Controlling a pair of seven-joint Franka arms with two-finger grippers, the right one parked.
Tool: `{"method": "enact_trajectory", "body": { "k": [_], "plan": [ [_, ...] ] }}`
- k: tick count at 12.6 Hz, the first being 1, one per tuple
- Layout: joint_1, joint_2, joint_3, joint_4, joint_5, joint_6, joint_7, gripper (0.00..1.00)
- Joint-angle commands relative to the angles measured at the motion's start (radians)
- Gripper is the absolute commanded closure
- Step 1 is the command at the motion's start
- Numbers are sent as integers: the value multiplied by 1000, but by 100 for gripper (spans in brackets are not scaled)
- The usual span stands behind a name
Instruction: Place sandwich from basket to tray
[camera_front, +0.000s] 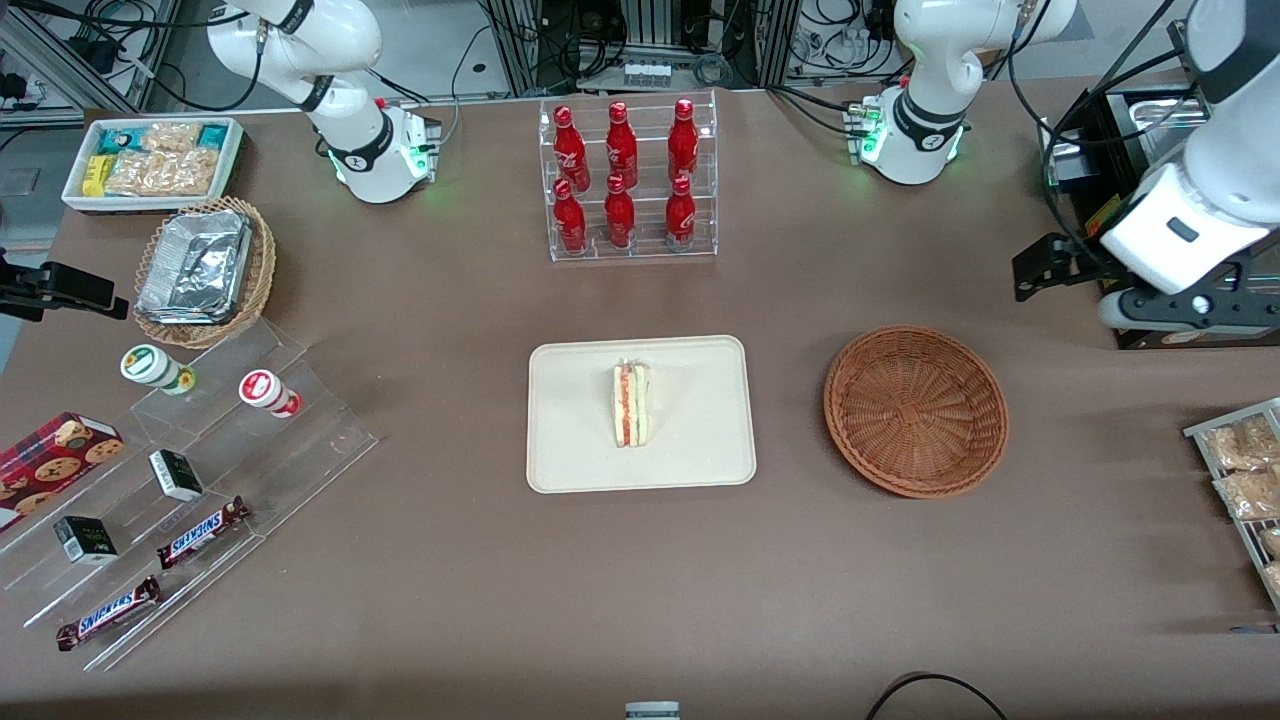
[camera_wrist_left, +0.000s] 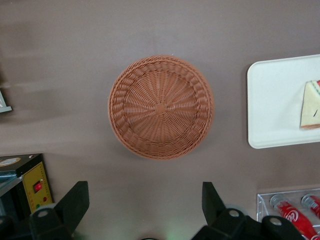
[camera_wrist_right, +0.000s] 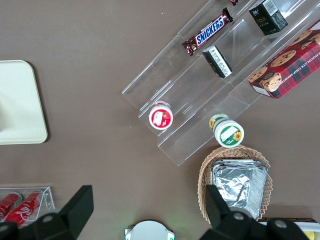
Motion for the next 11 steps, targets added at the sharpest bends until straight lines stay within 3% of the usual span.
{"method": "enact_trajectory", "body": {
  "k": [1, 3, 5, 11],
  "plan": [
    [-44, -56, 123, -54, -85, 3, 147, 0],
    [-44, -44, 130, -30, -69, 8, 126, 0],
    [-45, -6, 114, 27, 0, 8, 54, 0],
    [-44, -7, 80, 32, 39, -9, 15, 0]
  ]
}}
